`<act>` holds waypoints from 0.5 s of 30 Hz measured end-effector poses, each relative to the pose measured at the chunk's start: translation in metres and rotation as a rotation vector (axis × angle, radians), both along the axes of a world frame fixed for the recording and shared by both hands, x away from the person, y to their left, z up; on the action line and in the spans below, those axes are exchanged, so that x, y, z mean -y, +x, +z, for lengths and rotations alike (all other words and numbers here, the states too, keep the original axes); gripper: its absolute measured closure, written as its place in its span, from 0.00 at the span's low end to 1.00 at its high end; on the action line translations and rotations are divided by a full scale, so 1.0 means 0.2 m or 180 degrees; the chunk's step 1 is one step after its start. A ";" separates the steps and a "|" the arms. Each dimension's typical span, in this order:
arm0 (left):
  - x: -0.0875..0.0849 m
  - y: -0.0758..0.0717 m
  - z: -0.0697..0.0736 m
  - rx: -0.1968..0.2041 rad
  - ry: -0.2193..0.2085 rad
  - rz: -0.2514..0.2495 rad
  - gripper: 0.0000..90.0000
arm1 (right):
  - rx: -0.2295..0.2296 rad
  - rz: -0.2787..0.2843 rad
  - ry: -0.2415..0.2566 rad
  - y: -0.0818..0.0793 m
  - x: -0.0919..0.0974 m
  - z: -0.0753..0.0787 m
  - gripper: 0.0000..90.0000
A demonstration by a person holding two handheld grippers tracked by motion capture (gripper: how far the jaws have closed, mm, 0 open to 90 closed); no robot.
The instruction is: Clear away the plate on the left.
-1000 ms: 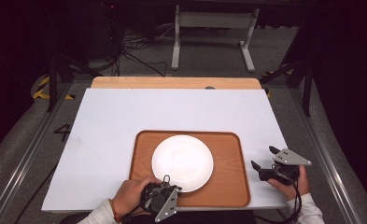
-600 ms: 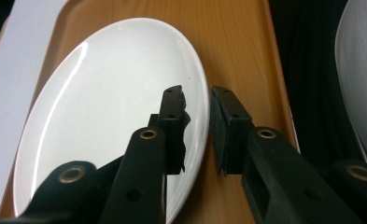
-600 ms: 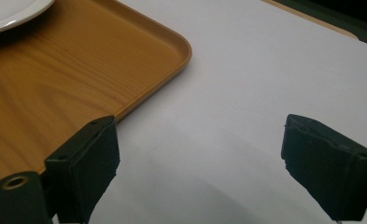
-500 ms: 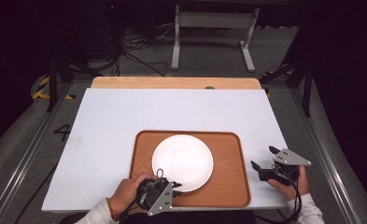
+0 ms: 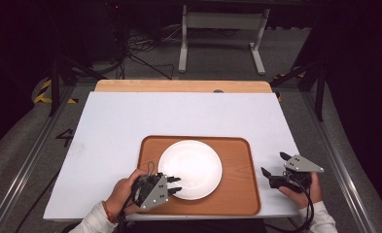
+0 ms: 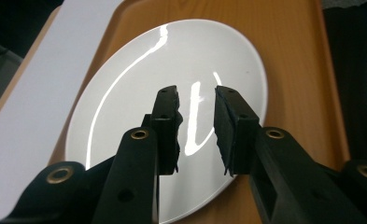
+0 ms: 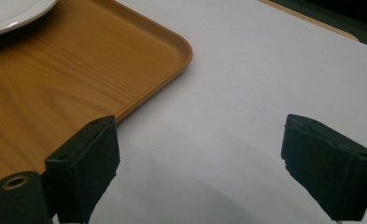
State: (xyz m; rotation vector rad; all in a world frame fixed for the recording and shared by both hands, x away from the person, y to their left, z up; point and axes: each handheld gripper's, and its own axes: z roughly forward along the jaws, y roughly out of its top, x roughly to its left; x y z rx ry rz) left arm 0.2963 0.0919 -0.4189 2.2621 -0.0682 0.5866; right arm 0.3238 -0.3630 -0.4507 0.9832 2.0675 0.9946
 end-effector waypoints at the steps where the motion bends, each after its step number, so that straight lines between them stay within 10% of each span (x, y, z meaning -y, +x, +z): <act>1: -0.01 0.01 0.00 -0.0008 -0.0003 0.0014 0.79 | -0.0001 0.0000 -0.0003 0.00 0.00 0.00 0.13; 15: -0.11 0.14 0.03 -0.0085 -0.0159 0.0357 0.65 | -0.0014 0.0011 -0.0009 0.00 0.00 0.00 0.13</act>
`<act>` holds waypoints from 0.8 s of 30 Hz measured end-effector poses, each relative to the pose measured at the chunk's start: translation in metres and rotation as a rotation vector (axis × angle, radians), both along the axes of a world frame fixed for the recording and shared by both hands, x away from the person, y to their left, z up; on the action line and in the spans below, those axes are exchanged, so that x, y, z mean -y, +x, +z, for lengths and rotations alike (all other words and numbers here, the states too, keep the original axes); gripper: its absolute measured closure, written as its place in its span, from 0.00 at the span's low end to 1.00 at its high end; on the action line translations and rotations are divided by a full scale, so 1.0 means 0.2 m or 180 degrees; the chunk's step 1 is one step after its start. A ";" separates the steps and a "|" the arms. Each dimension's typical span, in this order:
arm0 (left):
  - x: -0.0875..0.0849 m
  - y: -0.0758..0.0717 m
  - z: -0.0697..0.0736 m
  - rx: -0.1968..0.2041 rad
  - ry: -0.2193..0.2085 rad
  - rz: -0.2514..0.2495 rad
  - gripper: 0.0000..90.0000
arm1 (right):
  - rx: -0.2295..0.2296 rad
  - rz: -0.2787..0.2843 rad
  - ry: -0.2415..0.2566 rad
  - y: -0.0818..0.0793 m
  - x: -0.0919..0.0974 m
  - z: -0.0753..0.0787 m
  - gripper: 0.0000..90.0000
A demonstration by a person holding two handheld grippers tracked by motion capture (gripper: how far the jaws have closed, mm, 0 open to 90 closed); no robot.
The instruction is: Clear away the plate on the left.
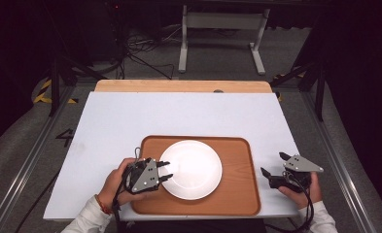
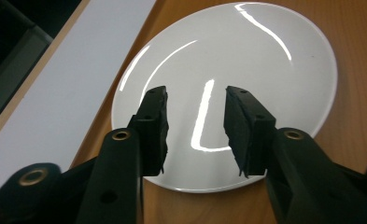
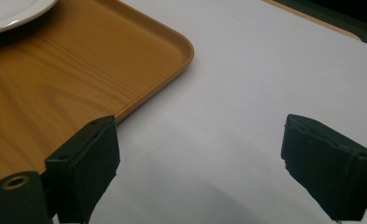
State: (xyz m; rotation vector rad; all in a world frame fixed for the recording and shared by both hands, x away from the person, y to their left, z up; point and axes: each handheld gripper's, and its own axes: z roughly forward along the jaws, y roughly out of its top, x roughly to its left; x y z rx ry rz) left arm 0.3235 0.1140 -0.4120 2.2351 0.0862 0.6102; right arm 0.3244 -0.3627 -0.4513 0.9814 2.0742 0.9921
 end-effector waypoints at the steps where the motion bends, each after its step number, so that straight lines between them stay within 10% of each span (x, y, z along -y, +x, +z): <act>1: -0.01 0.01 0.00 0.0001 -0.0021 0.0009 0.63 | 0.0003 0.0004 0.0003 0.00 0.00 0.00 0.13; 24: -0.19 0.16 -0.02 -0.0112 -0.0104 0.0706 0.26 | -0.0001 0.0007 0.0006 0.00 0.00 0.00 0.13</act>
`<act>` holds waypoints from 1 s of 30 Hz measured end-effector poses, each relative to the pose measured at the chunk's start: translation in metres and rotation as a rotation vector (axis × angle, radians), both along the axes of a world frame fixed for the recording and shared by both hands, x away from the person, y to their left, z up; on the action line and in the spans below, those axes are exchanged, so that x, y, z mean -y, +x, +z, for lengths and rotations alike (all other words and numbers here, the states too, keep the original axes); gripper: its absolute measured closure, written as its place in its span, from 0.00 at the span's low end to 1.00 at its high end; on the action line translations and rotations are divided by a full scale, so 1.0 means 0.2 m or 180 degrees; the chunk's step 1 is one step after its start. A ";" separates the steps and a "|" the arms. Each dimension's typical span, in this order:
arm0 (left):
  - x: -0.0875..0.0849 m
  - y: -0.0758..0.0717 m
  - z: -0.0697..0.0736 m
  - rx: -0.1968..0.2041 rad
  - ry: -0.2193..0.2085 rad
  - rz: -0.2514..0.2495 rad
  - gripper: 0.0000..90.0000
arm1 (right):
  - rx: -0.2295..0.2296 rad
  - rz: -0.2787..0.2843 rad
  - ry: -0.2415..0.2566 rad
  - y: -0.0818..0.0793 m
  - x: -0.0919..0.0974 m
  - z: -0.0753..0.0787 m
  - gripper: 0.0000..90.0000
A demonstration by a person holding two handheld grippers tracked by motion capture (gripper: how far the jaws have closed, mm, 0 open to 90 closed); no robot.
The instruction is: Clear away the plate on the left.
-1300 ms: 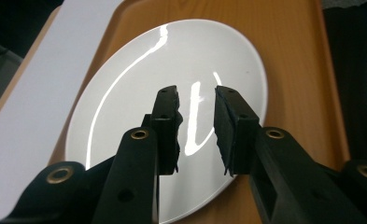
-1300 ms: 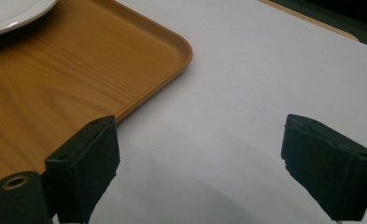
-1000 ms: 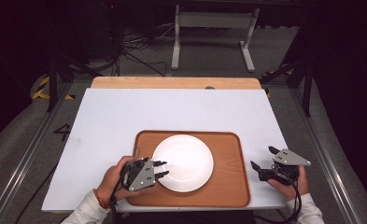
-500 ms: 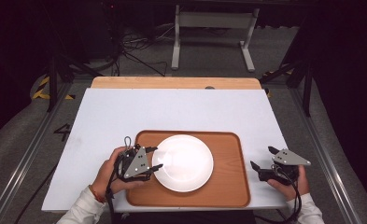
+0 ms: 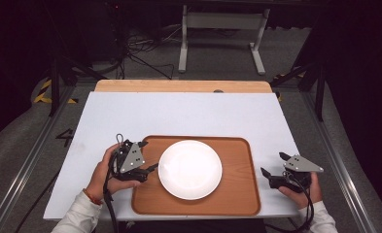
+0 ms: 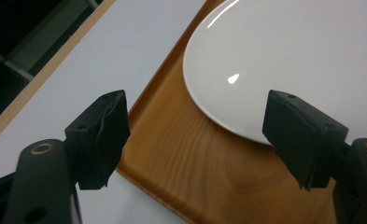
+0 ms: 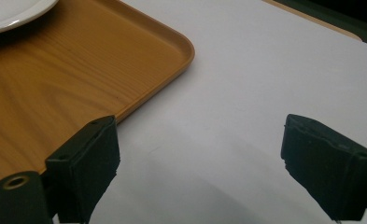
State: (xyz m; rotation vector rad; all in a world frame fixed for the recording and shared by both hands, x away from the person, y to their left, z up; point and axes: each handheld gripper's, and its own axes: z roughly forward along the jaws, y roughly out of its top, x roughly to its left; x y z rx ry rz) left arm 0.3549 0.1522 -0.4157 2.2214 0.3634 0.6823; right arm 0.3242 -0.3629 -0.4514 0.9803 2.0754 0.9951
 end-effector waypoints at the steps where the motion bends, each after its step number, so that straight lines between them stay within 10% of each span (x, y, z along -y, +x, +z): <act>1: -0.01 0.00 0.00 -0.0012 -0.0010 0.0010 0.24 | 0.0002 -0.0003 0.0002 0.00 0.00 0.00 0.13; 30: -0.29 0.10 -0.08 -0.0296 0.0001 0.0496 0.17 | 0.0003 -0.0017 -0.0003 0.00 0.00 0.00 0.13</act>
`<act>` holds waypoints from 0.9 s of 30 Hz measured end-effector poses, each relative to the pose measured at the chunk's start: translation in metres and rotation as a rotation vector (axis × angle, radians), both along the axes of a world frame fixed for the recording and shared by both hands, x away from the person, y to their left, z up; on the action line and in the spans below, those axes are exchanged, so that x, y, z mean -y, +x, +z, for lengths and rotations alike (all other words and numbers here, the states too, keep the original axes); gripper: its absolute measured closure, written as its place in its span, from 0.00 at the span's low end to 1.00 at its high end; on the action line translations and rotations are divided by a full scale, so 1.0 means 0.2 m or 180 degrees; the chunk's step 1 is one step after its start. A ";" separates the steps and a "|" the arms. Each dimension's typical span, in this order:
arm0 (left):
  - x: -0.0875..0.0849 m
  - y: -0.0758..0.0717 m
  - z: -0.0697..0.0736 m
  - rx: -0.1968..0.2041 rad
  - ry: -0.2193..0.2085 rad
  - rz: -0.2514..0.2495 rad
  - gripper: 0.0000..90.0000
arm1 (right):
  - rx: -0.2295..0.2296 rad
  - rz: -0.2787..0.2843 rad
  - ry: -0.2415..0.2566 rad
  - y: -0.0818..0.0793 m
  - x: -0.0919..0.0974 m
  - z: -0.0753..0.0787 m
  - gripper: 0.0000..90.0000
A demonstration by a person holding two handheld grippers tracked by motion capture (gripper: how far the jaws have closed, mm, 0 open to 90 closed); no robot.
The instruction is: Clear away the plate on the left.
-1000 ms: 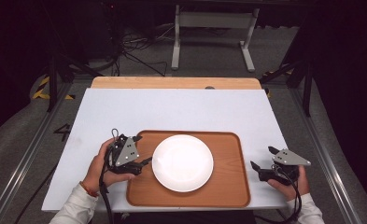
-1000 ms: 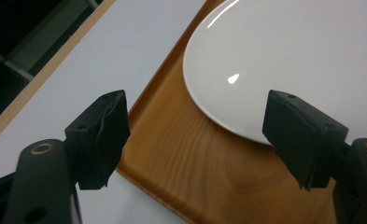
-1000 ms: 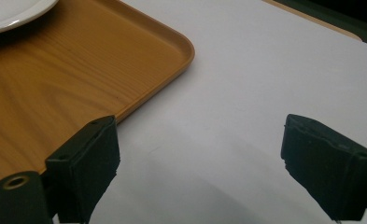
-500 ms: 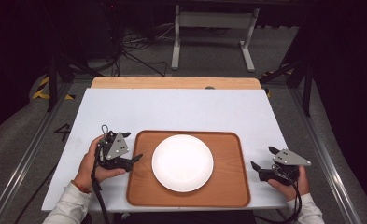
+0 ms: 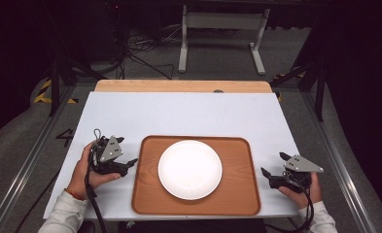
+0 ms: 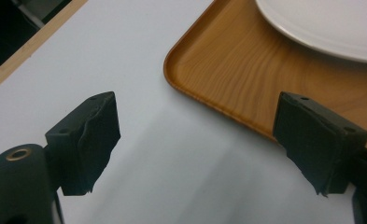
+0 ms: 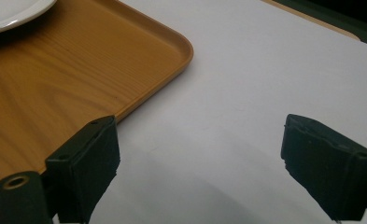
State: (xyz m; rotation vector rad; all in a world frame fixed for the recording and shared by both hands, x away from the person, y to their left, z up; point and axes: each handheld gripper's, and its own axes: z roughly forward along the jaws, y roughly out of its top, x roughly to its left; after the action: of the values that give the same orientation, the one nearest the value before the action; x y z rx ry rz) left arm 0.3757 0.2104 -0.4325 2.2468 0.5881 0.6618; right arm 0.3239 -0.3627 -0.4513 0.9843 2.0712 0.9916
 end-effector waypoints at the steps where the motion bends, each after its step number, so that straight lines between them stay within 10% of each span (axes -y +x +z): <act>1: -0.01 0.00 0.00 -0.0018 0.0002 0.0016 0.17 | 0.0002 0.0001 -0.0002 0.00 0.00 0.00 0.13; 27: -0.24 -0.02 -0.07 -0.0183 -0.0232 0.0374 0.16 | 0.0008 -0.0013 -0.0001 0.00 0.00 0.00 0.13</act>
State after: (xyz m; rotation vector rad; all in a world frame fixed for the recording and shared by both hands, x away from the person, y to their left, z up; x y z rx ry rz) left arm 0.3710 0.2576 -0.4463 2.1820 0.7657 0.6252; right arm 0.3233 -0.3631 -0.4508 0.9862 2.0663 0.9900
